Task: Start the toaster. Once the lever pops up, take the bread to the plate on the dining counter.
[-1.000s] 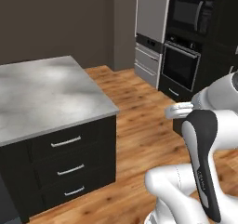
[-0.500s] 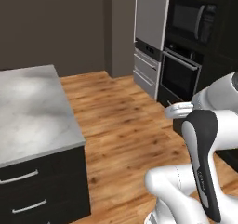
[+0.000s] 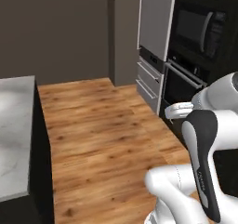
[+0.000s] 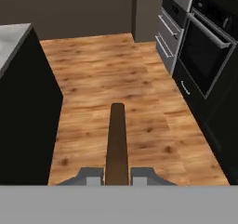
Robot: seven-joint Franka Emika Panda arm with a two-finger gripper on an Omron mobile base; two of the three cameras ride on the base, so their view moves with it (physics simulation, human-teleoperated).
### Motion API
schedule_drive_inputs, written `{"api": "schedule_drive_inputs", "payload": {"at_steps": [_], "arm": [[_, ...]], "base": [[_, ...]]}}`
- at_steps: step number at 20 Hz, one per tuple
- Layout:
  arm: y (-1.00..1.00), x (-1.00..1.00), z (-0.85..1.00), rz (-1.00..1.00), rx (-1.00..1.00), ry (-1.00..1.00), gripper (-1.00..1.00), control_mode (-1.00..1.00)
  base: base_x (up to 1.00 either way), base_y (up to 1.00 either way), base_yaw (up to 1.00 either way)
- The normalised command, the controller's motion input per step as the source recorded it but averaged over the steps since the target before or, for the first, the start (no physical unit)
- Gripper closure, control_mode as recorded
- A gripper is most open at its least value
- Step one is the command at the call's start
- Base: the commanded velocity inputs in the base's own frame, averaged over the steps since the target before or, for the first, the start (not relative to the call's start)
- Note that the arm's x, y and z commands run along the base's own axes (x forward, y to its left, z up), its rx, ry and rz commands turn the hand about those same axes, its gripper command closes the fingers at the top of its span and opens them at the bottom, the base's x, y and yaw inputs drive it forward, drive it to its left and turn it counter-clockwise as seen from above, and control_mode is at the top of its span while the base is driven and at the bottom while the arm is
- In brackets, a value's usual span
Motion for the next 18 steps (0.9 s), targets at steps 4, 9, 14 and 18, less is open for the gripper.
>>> {"api": "schedule_drive_inputs", "payload": {"at_steps": [4,9,14,18], "arm": [[0.0,0.0,0.0,0.0,0.0,0.0,1.0,1.0],[0.0,0.0,0.0,0.0,0.0,0.0,1.0,1.0],[0.0,0.0,0.0,0.0,0.0,0.0,1.0,1.0],[0.0,0.0,0.0,0.0,0.0,0.0,1.0,1.0]], "base": [[1.0,-0.74,0.36],[1.0,-0.52,0.41],[1.0,-0.39,0.4],[1.0,-0.41,0.37]]}}
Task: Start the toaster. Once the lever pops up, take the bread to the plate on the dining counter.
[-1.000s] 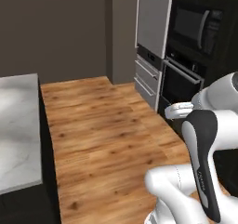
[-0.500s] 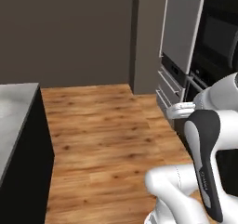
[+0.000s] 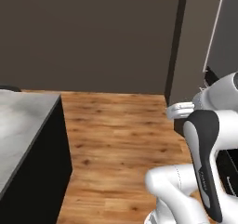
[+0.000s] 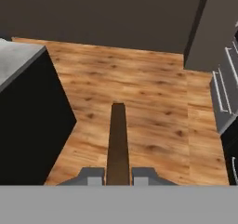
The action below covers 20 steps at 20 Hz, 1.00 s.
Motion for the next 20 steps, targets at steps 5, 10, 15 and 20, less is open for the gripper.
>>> {"api": "schedule_drive_inputs", "payload": {"at_steps": [5,10,15,20], "arm": [[0.0,0.0,0.0,0.0,0.0,0.0,1.0,1.0],[0.0,0.0,0.0,0.0,0.0,0.0,1.0,1.0],[0.0,0.0,0.0,0.0,0.0,0.0,1.0,1.0],[0.0,0.0,0.0,0.0,0.0,0.0,1.0,1.0]], "base": [[1.0,-0.65,0.3],[1.0,-0.79,0.26],[1.0,-0.82,0.27],[1.0,-0.88,0.29]]}}
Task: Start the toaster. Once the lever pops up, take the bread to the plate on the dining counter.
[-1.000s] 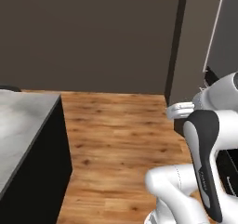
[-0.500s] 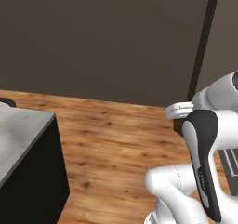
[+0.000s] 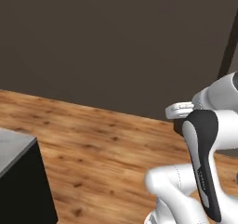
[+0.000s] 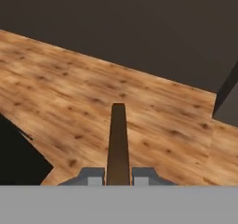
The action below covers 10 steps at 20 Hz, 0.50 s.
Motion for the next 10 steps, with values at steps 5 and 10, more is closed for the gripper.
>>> {"api": "schedule_drive_inputs", "payload": {"at_steps": [5,10], "arm": [[0.0,0.0,0.0,0.0,0.0,0.0,1.0,1.0],[0.0,0.0,0.0,0.0,0.0,0.0,1.0,1.0]], "base": [[1.0,-0.88,0.31],[1.0,-0.86,0.32]]}}
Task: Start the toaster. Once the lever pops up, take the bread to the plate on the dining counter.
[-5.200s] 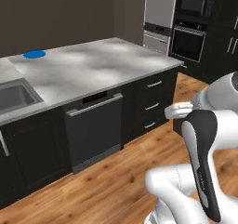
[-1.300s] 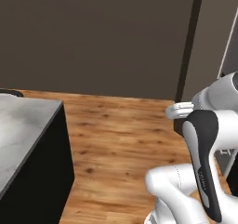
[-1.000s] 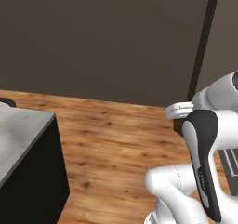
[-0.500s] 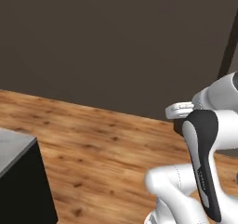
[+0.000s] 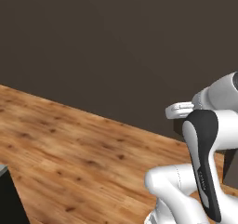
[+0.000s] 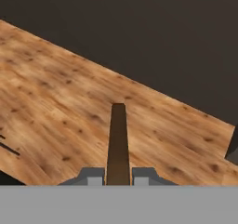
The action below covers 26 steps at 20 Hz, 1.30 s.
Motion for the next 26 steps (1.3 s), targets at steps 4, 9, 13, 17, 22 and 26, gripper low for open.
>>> {"api": "schedule_drive_inputs", "payload": {"at_steps": [4,9,13,17,22,26], "arm": [[0.0,0.0,0.0,0.0,0.0,0.0,1.0,1.0],[0.0,0.0,0.0,0.0,0.0,0.0,1.0,1.0],[0.0,0.0,0.0,0.0,0.0,0.0,1.0,1.0],[0.0,0.0,0.0,0.0,0.0,0.0,1.0,1.0],[0.0,0.0,0.0,0.0,0.0,0.0,1.0,1.0],[0.0,0.0,0.0,0.0,0.0,0.0,1.0,1.0]], "base": [[1.0,-0.82,0.33],[1.0,-0.74,0.36],[1.0,-0.66,0.4],[1.0,-0.56,0.46],[1.0,-0.5,0.49],[1.0,-0.52,0.5]]}}
